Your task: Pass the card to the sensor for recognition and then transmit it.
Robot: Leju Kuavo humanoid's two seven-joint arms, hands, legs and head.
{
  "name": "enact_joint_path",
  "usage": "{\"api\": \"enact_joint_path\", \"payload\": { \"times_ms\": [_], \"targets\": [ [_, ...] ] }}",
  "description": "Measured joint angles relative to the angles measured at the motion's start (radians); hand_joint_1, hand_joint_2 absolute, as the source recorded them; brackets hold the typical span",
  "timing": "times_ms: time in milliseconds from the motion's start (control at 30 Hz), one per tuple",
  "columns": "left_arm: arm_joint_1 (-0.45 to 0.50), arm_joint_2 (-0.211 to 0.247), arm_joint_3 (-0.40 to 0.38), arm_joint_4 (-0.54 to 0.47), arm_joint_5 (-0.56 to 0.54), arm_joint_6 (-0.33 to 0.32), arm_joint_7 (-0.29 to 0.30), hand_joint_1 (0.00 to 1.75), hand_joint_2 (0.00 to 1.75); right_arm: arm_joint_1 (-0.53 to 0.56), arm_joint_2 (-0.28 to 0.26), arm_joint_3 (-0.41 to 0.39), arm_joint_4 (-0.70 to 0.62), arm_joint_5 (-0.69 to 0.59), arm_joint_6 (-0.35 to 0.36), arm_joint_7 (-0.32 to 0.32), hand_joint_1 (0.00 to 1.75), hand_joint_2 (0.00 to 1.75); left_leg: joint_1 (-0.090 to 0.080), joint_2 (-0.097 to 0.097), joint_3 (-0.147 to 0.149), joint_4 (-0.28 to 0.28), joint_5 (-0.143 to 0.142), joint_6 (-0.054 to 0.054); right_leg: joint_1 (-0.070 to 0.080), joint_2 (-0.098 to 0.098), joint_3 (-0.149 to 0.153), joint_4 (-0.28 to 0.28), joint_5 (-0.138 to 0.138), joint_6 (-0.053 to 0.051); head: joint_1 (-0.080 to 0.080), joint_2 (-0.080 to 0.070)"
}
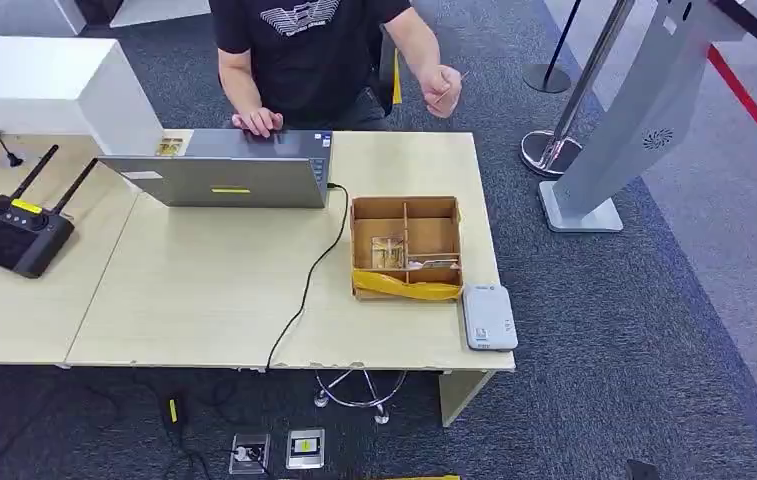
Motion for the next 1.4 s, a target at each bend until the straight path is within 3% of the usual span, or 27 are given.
{"api": "enact_joint_path", "payload": {
  "times_ms": [100,200,267,433,633,667,833,1033,1200,1400],
  "targets": [
    [0.000,0.000,0.000,0.000,0.008,-0.005,-0.003,0.00,0.00,0.000,-0.017,0.000,0.000,-0.031,-0.030,-0.084,0.00,0.00,0.000,0.000,0.000,0.000,0.000,0.000,0.000,0.000,0.000,0.000,0.000,0.000,0.000,0.000],
    [0.000,0.001,0.000,0.000,0.009,-0.023,-0.011,0.00,0.00,-0.002,-0.064,-0.009,0.000,-0.082,-0.029,-0.226,0.00,0.00,-0.002,0.000,0.000,0.000,0.000,0.000,-0.002,-0.001,0.000,0.000,0.000,0.000,0.000,0.000],
    [0.000,0.004,0.000,0.002,0.009,-0.029,-0.011,0.00,0.00,-0.008,-0.120,-0.023,0.000,-0.099,-0.009,-0.292,0.00,0.00,-0.003,0.000,0.000,0.000,0.000,0.000,-0.003,-0.001,0.000,0.000,0.000,0.000,0.000,0.000],
    [0.000,0.011,-0.001,0.006,0.010,-0.043,-0.025,0.00,0.00,-0.019,-0.226,-0.056,-0.001,-0.120,0.031,-0.385,0.00,0.00,-0.003,0.000,0.000,0.000,0.000,0.000,-0.003,0.000,0.000,0.000,0.001,0.001,0.000,0.000],
    [-0.002,0.021,-0.001,0.010,0.018,-0.052,-0.048,0.00,0.00,-0.043,-0.418,-0.120,-0.009,-0.114,0.131,-0.527,0.00,0.00,-0.007,0.000,0.000,0.000,0.000,0.001,-0.007,-0.002,-0.001,0.001,0.001,0.001,0.000,0.000],
    [-0.001,0.024,-0.001,0.010,0.019,-0.055,-0.051,0.00,0.00,-0.050,-0.445,-0.125,-0.012,-0.105,0.149,-0.549,0.00,1.75,-0.007,0.000,-0.001,0.000,0.000,0.001,-0.007,-0.002,-0.001,0.001,0.001,0.001,0.000,0.000],
    [-0.005,0.034,-0.001,0.010,0.020,-0.063,-0.053,0.00,0.00,-0.126,-0.547,-0.144,-0.037,-0.038,0.195,-0.593,0.00,1.75,-0.007,0.000,-0.001,0.000,0.001,0.002,-0.008,-0.001,-0.001,0.002,0.001,0.002,0.000,0.000],
    [-0.013,0.044,-0.005,0.010,0.002,-0.098,-0.072,0.00,0.00,-0.332,-0.594,-0.135,-0.108,0.165,0.254,-0.623,0.00,1.75,-0.008,0.002,-0.001,0.000,0.003,0.003,-0.008,0.001,-0.002,0.005,0.003,0.002,-0.001,0.000],
    [-0.019,0.055,-0.028,0.010,-0.022,-0.119,-0.108,0.00,0.00,-0.460,-0.574,-0.101,-0.266,0.306,0.320,-0.573,0.00,1.75,-0.007,-0.003,-0.002,0.000,0.006,0.003,-0.008,-0.005,-0.002,0.006,0.003,0.002,0.000,0.000],
    [-0.024,0.066,-0.060,0.010,-0.043,-0.140,-0.138,0.00,0.00,-0.501,-0.515,-0.018,-0.522,0.365,0.358,-0.488,0.00,1.75,-0.007,-0.010,-0.004,0.000,0.007,0.002,-0.007,-0.010,-0.002,0.006,0.003,0.002,0.000,0.000]
  ]
}}
